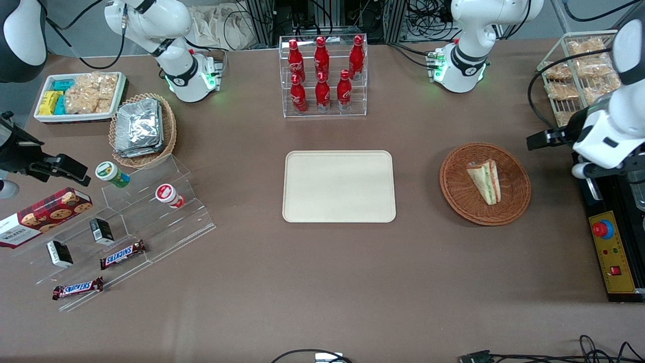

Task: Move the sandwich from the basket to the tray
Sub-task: 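Lower the open left gripper over the wrapped sandwich in the basket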

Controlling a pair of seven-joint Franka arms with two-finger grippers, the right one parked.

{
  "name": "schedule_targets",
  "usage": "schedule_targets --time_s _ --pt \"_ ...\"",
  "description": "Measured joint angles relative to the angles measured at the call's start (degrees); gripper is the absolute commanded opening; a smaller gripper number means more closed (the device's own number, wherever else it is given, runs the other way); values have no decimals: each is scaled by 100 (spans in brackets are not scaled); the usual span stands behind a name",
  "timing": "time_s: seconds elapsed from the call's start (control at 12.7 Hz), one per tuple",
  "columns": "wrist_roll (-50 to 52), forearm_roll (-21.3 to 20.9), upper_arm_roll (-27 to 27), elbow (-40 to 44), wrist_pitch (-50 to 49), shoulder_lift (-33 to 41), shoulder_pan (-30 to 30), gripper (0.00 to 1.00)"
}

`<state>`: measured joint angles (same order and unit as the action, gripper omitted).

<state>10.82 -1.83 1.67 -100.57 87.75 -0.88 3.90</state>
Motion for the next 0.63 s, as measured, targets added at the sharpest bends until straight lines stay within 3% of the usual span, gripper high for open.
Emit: schedule_targets --time_s 0.32,0.63 --pt "330 1 20 -2391 2042 507 -2 100" --pt "479 0 18 -3041 2858 212 -5 100"
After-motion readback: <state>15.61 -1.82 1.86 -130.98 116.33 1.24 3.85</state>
